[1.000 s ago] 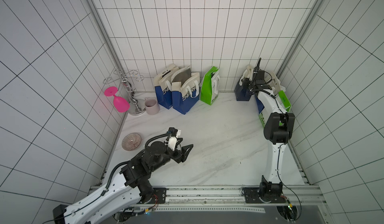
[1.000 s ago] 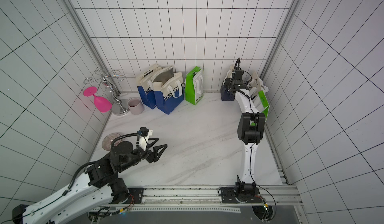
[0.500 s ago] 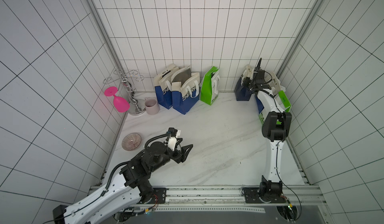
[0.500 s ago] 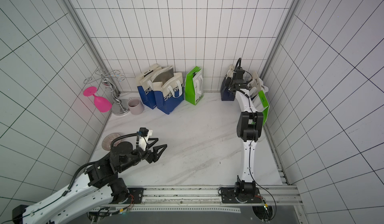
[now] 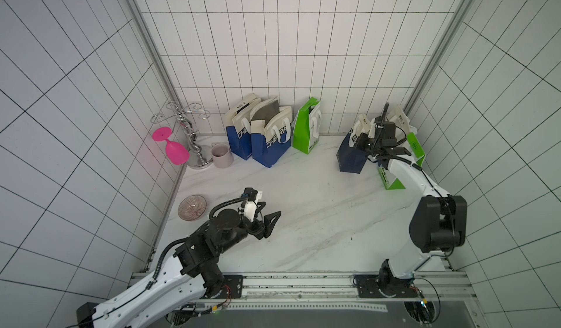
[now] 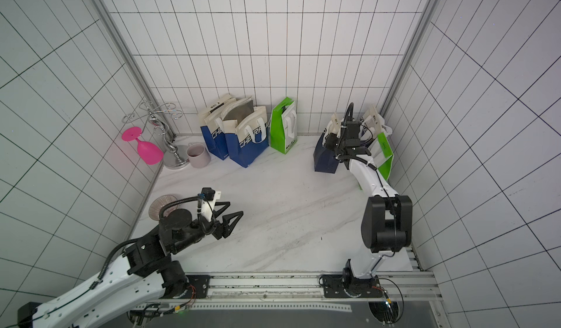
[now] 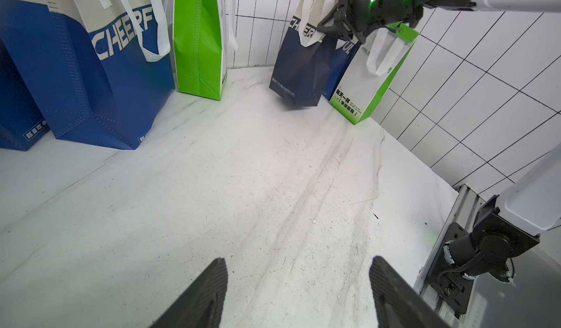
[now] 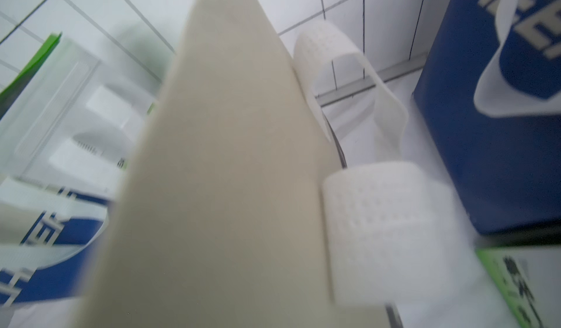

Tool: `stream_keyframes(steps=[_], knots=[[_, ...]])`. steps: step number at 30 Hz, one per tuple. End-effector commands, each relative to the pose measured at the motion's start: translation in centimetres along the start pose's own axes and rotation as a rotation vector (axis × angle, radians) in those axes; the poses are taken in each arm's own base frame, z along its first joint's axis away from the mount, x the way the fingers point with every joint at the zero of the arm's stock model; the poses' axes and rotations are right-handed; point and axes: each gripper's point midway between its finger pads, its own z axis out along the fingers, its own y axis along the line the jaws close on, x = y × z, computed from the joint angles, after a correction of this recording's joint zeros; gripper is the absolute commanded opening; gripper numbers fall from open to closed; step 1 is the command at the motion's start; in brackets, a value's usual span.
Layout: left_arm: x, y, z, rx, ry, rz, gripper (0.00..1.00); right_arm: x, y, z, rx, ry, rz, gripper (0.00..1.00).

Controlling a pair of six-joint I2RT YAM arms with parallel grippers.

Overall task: Open the takeout bag
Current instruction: Move the takeout bag to the center of the board.

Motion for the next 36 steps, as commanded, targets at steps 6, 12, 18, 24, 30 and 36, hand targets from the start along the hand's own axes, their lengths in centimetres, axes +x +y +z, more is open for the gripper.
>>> stream_keyframes(steps=[6, 12, 18, 24, 30, 36], knots=[[-1.0, 0.1, 0.0, -0.005, -0.066, 0.004, 0.77, 8.5, 5.8, -8.1, -0.234, 0.021, -0.114, 0.00], [-0.6, 0.0, 0.9, 0.026, -0.115, -0.014, 0.79, 14.0, 10.3, -14.9, -0.478, 0.162, -0.232, 0.00], [-0.2, -0.2, 2.1, 0.052, -0.140, -0.022, 0.81, 20.2, 12.0, -18.3, -0.637, 0.313, -0.333, 0.00], [1.1, -0.6, 3.0, 0.102, -0.137, -0.027, 0.84, 24.4, 11.8, -18.9, -0.699, 0.400, -0.426, 0.00], [1.8, -0.8, 2.8, 0.136, -0.152, -0.016, 0.84, 25.6, 11.6, -19.1, -0.687, 0.420, -0.481, 0.00], [1.2, -2.1, 3.4, 0.206, -0.216, 0.069, 0.87, 25.2, 11.2, -19.5, -0.653, 0.396, -0.497, 0.18]])
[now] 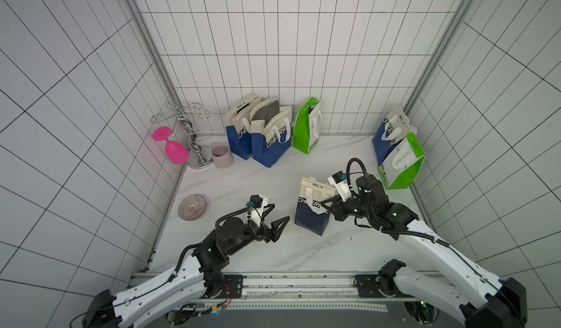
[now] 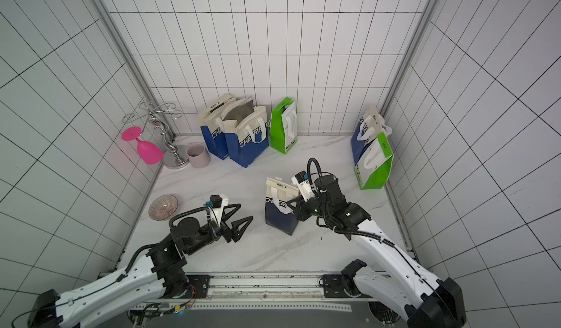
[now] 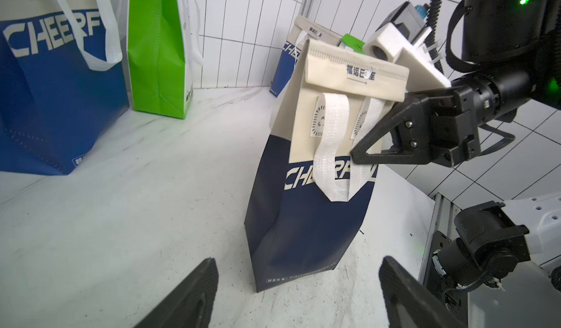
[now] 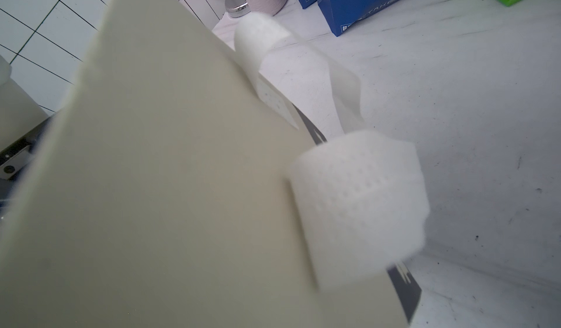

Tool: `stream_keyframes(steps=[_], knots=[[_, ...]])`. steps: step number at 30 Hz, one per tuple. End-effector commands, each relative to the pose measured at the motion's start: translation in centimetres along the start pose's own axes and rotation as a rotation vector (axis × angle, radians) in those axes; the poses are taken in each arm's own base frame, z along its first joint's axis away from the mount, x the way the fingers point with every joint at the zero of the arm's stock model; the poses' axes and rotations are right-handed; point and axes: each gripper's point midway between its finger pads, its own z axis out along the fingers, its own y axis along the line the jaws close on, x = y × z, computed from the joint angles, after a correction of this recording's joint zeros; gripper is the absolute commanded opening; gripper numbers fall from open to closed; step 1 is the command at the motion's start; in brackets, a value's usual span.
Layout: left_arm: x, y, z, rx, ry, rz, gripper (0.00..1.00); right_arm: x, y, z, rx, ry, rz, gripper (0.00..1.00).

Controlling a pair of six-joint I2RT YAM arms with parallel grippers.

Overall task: Open the takeout bag
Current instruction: Move the takeout bag to the center of the board.

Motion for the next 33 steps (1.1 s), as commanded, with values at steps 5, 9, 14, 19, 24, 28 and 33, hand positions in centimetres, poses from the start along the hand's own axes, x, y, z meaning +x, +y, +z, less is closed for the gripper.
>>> stream_keyframes(steps=[5, 9, 14, 19, 24, 28, 33], knots=[[-1.8, -1.4, 2.7, 0.077, -0.087, 0.154, 0.89, 1.7, -1.6, -1.1, 0.118, 0.018, -0.010, 0.30], [-1.6, -2.4, 5.3, 0.141, -0.059, 0.236, 0.88, 1.6, -2.1, -2.5, 0.175, -0.001, 0.007, 0.36], [-2.4, -2.3, 7.8, 0.187, -0.059, 0.233, 0.86, 2.1, -2.5, -4.7, 0.245, -0.008, 0.010, 0.37], [-2.1, -2.5, 9.2, 0.246, -0.032, 0.263, 0.83, 2.3, -2.1, -6.3, 0.256, -0.014, 0.005, 0.37], [-2.0, -1.8, 10.0, 0.286, -0.010, 0.240, 0.77, 2.5, -1.5, -7.7, 0.252, -0.022, -0.006, 0.37], [-1.0, -2.9, 10.5, 0.370, 0.033, 0.238, 0.71, 3.1, -1.1, -8.2, 0.242, -0.001, -0.009, 0.38], [-0.1, -3.2, 10.6, 0.404, 0.055, 0.214, 0.61, 3.4, 0.3, -8.7, 0.176, 0.008, -0.019, 0.38]])
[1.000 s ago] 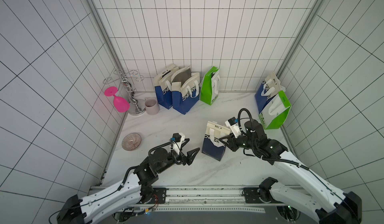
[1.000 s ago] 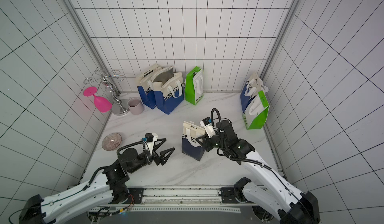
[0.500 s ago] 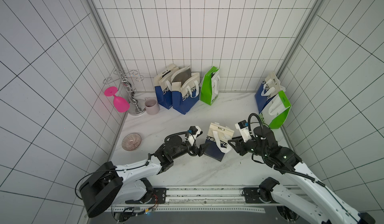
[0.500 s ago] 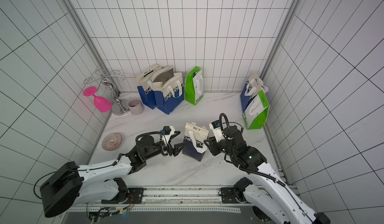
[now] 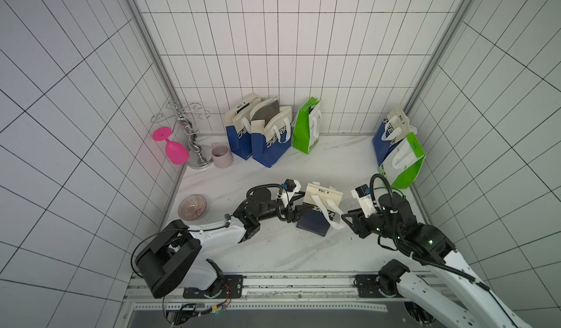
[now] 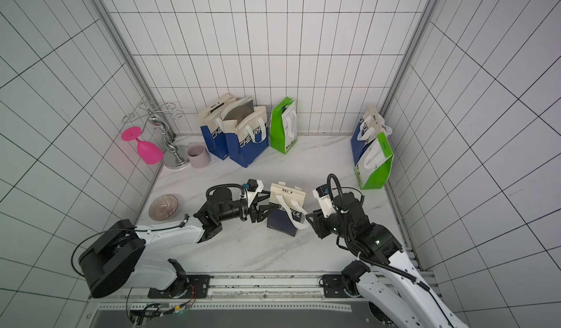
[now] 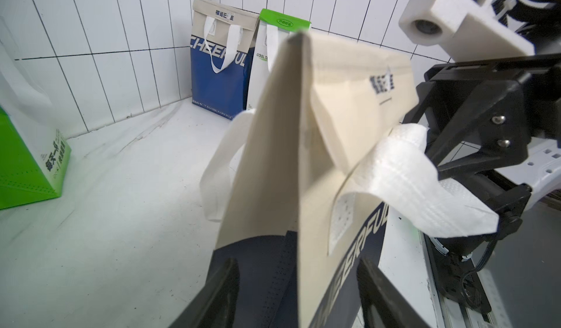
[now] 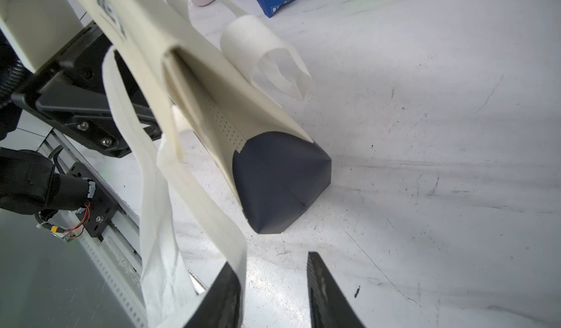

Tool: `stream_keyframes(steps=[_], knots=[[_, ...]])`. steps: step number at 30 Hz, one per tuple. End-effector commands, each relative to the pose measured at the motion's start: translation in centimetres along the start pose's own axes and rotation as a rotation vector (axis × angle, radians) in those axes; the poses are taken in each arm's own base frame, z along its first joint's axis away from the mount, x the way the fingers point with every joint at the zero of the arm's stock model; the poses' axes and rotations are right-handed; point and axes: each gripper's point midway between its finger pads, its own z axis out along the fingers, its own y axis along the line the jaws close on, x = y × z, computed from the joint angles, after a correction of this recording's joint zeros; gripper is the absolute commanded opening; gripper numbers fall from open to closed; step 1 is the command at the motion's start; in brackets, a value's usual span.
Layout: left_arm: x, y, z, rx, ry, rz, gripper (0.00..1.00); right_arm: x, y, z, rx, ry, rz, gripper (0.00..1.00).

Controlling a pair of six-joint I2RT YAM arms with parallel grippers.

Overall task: Open the takeout bag
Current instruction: Move the takeout bag to the center of the board.

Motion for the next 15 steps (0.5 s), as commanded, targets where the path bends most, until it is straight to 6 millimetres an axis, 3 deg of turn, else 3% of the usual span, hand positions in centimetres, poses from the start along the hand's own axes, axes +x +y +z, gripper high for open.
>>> stream_keyframes(steps=[1, 6, 12, 15], knots=[[-0.8, -1.0, 0.2, 0.061, -0.029, 0.014, 0.58, -1.1, 2.2, -2.1, -0.090, -0.037, -0.035, 0.39], [-0.3, -1.5, 0.0, 0.079, -0.041, -0.011, 0.43, -1.7, 4.6, -3.4, -0.227, -0.089, -0.046, 0.39], [0.6, -1.6, -0.2, 0.079, -0.043, -0.042, 0.24, -2.5, 4.0, -4.6, -0.164, -0.092, -0.088, 0.39], [0.1, -1.9, -0.6, 0.079, -0.064, -0.046, 0.17, -2.9, 4.2, -4.9, -0.166, -0.102, -0.120, 0.39]])
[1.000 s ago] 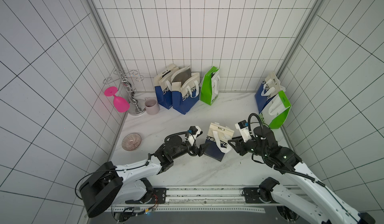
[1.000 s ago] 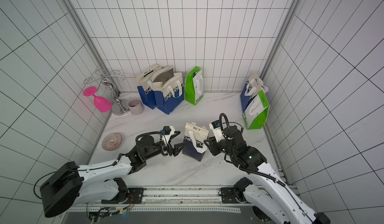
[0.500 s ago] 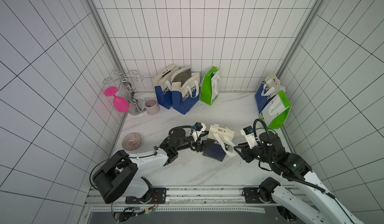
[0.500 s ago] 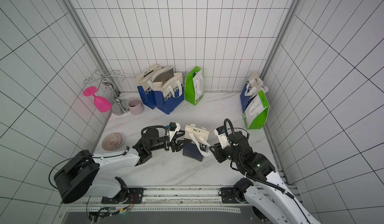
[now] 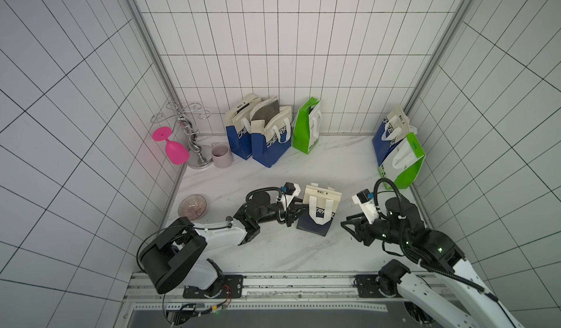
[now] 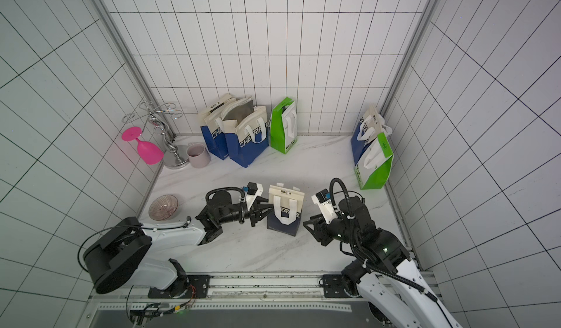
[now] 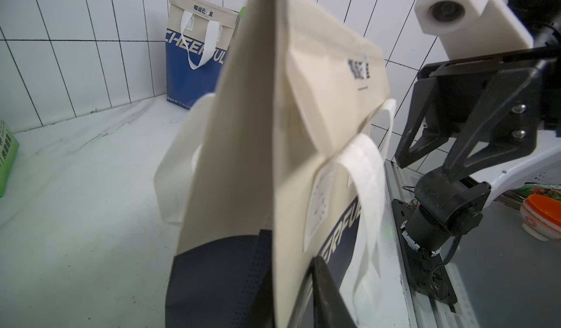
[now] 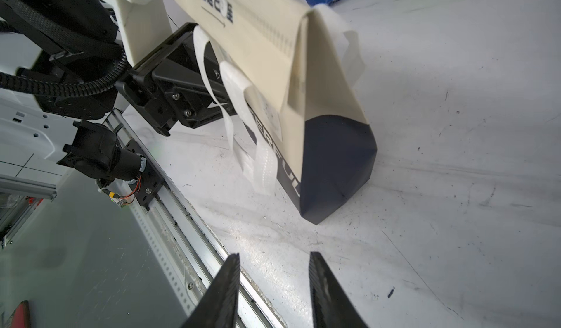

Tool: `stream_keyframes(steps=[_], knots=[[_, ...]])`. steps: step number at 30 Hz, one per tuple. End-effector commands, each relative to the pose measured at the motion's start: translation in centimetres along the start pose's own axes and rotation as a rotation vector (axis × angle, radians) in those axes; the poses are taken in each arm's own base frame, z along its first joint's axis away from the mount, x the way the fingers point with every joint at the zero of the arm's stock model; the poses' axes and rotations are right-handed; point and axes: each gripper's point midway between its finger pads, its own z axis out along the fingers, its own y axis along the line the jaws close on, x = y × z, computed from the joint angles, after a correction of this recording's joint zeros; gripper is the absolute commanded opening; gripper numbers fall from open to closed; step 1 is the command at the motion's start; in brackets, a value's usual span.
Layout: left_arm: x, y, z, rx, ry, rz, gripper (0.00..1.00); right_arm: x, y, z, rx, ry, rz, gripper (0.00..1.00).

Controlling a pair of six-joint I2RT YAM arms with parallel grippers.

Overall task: Open the takeout bag
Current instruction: Move the takeout bag to the center of the board.

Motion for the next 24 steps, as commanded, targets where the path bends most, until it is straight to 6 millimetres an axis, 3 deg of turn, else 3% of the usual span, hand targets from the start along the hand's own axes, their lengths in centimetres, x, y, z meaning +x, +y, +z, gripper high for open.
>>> stream_keyframes(steps=[1, 3, 5, 9, 13, 19, 24], knots=[[-0.8, -0.8, -0.4, 0.018, -0.042, 0.010, 0.15, -3.5, 1.9, -3.0, -0.022, -0.093, -0.104, 0.39], [-1.2, -1.0, -0.7, 0.014, -0.056, 0.019, 0.10, -4.3, 2.2, -3.3, -0.025, -0.108, -0.137, 0.38], [-1.3, -1.2, -0.8, 0.014, -0.059, 0.021, 0.00, -6.1, 2.8, -4.0, -0.030, -0.152, -0.178, 0.30], [-1.5, -1.9, -0.7, 0.025, -0.066, 0.025, 0.00, -11.7, 4.7, -6.7, -0.036, -0.340, -0.294, 0.26], [-1.4, -2.5, -0.3, 0.041, -0.061, 0.024, 0.00, -15.1, 5.7, -7.5, -0.017, -0.386, -0.424, 0.28], [-1.6, -2.2, -0.5, 0.018, -0.071, 0.021, 0.00, -17.1, 6.7, -6.1, 0.072, -0.414, -0.662, 0.32], [-1.6, -2.0, -0.7, 0.001, -0.079, 0.026, 0.00, -16.2, 8.0, -3.7, 0.189, -0.351, -0.988, 0.34]])
